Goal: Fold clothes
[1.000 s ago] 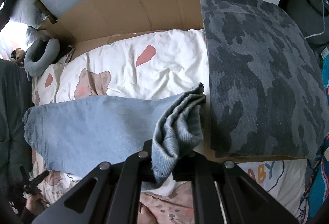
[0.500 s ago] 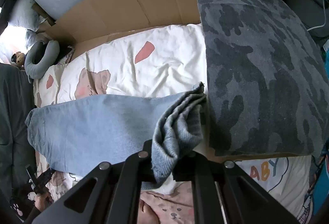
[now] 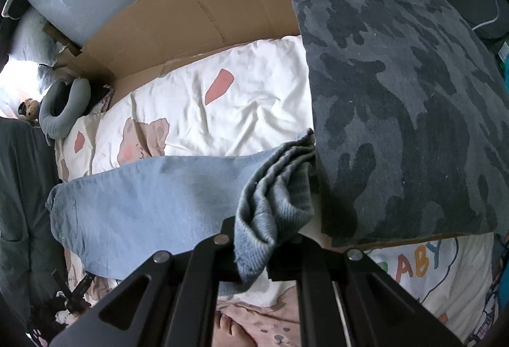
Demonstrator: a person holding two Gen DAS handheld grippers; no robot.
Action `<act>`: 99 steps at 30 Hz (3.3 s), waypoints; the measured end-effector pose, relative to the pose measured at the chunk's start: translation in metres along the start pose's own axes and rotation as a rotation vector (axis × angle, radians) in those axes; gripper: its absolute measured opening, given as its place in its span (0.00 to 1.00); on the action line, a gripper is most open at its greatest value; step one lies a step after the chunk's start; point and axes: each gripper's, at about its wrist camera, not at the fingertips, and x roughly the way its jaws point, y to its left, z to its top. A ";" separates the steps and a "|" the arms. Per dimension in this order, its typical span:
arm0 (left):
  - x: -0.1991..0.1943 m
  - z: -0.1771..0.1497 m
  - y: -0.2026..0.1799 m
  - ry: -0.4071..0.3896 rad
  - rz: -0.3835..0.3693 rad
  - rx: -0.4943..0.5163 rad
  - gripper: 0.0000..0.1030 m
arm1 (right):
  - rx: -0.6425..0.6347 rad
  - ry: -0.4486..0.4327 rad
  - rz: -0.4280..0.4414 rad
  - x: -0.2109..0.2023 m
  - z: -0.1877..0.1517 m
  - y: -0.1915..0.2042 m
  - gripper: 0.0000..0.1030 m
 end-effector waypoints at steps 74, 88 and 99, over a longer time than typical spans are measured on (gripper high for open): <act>-0.123 -0.043 -0.022 0.355 0.032 0.067 0.12 | 0.406 0.355 0.012 -0.017 -0.260 -0.190 0.19; -0.131 -0.033 -0.018 0.391 0.082 0.042 0.13 | 0.361 0.312 -0.146 -0.030 -0.255 -0.222 0.24; -0.116 0.032 -0.009 0.300 0.080 -0.006 0.14 | 0.195 0.239 -0.164 -0.020 -0.210 -0.202 0.26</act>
